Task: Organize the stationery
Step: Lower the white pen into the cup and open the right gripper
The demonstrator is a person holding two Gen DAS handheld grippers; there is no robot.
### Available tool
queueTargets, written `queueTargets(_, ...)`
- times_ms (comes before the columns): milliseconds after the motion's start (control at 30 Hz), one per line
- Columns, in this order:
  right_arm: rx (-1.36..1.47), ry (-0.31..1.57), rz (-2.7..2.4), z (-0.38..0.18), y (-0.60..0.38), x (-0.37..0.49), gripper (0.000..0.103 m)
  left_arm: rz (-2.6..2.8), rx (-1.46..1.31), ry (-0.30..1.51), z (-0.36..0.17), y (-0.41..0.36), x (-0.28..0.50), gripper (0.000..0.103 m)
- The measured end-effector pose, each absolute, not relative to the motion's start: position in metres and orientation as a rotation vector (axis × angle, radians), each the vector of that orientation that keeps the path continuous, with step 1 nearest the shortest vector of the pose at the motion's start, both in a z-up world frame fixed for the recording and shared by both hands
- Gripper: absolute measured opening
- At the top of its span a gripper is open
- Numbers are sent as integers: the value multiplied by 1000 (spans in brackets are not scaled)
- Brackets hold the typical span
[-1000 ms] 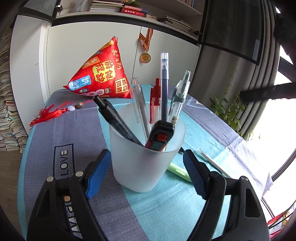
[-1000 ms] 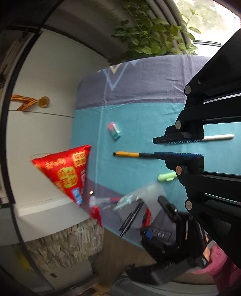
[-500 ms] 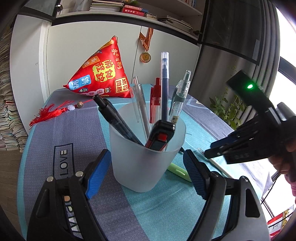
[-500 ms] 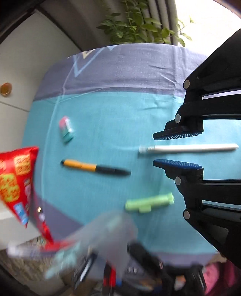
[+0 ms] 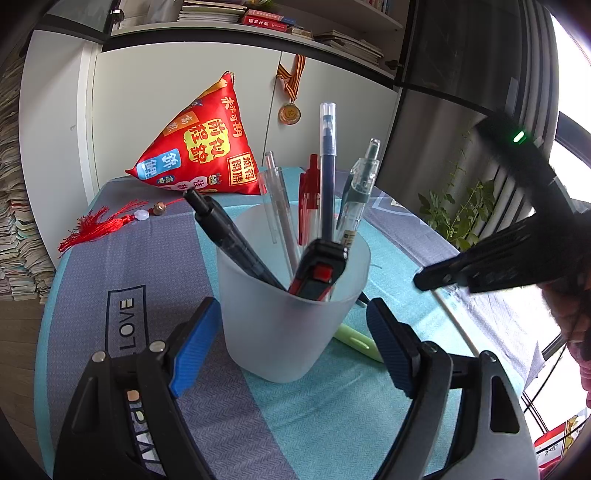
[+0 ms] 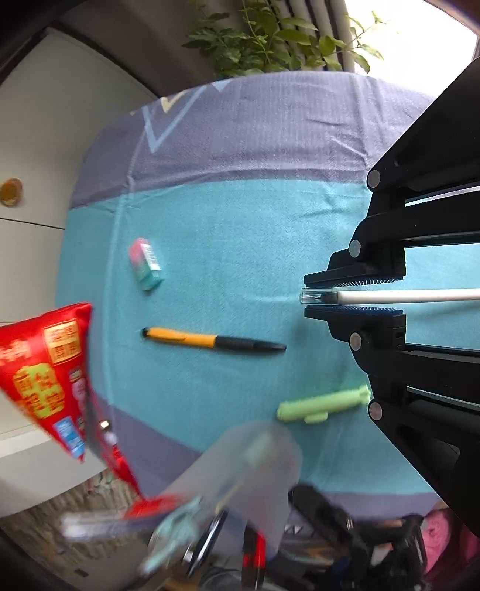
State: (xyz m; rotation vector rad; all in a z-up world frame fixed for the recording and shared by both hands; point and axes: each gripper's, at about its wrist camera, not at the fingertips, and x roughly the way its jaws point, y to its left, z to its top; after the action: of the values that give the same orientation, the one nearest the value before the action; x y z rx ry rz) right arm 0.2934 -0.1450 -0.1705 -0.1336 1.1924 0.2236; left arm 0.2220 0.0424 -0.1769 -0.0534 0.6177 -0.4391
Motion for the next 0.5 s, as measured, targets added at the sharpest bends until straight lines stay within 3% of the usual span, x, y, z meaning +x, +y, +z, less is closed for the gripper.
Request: queueTargets(500,-104,728,366,-8,-90,229,8,-440,-54,620,-177,42,222,80)
